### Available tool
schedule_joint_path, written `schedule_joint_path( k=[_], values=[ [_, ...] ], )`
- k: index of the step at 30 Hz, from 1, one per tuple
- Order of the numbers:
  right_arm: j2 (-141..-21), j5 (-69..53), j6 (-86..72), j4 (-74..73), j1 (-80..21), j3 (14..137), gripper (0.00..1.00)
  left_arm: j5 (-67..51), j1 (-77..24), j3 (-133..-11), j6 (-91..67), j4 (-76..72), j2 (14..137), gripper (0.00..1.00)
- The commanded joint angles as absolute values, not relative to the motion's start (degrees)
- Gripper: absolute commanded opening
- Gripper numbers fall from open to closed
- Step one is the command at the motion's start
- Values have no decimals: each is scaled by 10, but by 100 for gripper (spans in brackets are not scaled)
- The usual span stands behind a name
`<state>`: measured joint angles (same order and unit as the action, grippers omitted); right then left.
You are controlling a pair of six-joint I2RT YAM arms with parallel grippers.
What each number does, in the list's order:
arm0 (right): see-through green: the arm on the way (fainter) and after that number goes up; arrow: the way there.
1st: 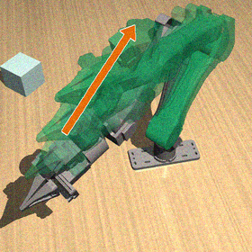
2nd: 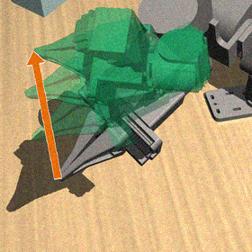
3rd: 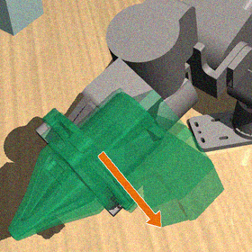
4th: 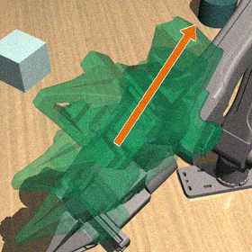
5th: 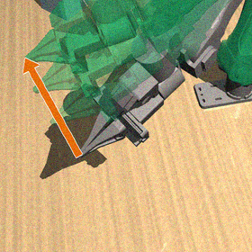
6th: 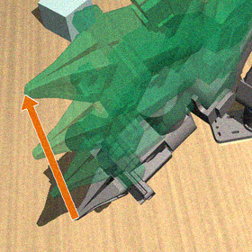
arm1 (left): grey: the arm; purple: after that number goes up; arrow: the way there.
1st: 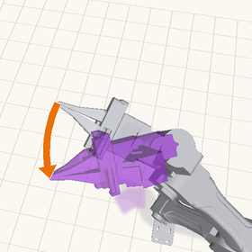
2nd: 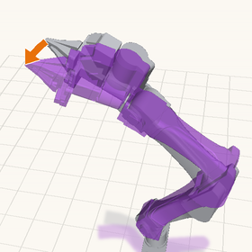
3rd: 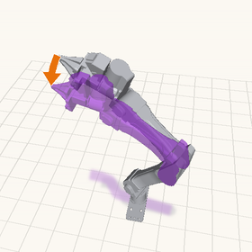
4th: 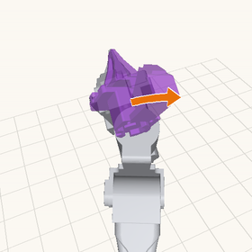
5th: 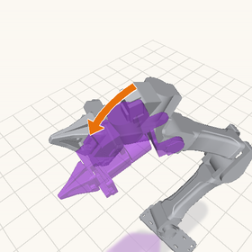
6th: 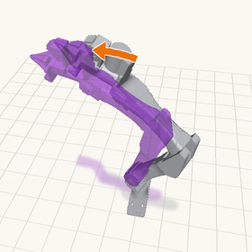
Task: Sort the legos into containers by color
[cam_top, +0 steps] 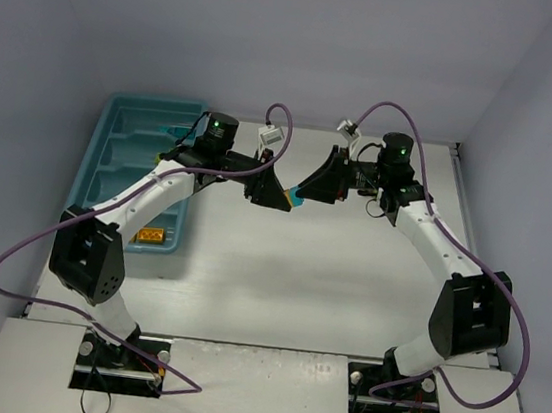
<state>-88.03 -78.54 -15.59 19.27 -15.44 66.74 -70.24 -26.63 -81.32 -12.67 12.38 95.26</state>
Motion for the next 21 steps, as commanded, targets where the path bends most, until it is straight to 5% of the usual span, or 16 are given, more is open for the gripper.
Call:
schedule_joint_path(
  k=[1,15,21],
  values=[
    [-869,-796,-151,236,-154,671,0,-729,-271,-839,-104,129,934,9],
    [-867,-795,-142,235,-121,648,0,-689,-251,-788,-4,246,885,7],
    [-870,-763,-140,227,-121,654,0,-478,-150,-704,-104,225,795,7]
  ],
)
